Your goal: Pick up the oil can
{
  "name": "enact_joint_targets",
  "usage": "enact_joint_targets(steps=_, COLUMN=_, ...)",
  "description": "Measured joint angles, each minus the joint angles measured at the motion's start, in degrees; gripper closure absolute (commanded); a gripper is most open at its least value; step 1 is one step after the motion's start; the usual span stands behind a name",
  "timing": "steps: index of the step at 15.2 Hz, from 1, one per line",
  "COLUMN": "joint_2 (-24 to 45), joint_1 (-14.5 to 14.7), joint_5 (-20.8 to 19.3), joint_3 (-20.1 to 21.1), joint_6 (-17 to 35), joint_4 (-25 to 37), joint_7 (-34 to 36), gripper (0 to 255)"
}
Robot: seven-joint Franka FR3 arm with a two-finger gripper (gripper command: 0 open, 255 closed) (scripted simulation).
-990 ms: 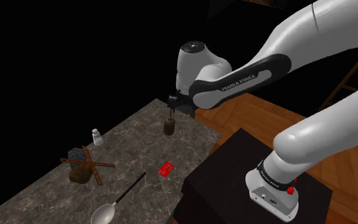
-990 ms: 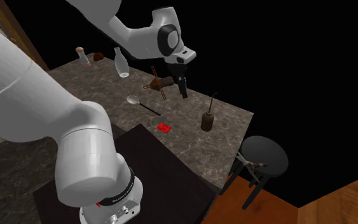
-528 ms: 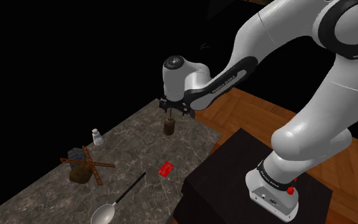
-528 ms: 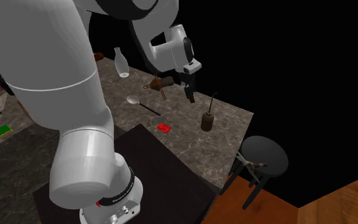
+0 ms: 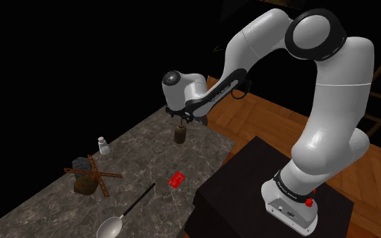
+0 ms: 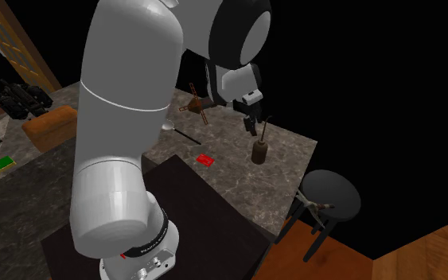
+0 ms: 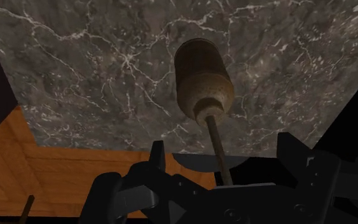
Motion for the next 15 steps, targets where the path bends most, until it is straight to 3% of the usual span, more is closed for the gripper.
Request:
enact_joint_targets(steps=8, joint_2=6.0, joint_1=2.5, joint_5=-5.4, joint_3=-3.7, joint_6=1.1, joint_4=2.9, joint_7=5.3, gripper=0)
enact_joint_targets(steps=9, joint_2=6.3, joint_1=2.6, joint_5=-5.6, joint_3=-3.8, joint_6=1.2, joint_4=2.9, joint_7=5.5, gripper=255)
enact_joint_targets(steps=15, joint_2=6.5, joint_1=2.7, joint_5=-5.8, joint_3=-3.9, joint_6=1.3, joint_4=3.0, joint_7=5.7, gripper=255)
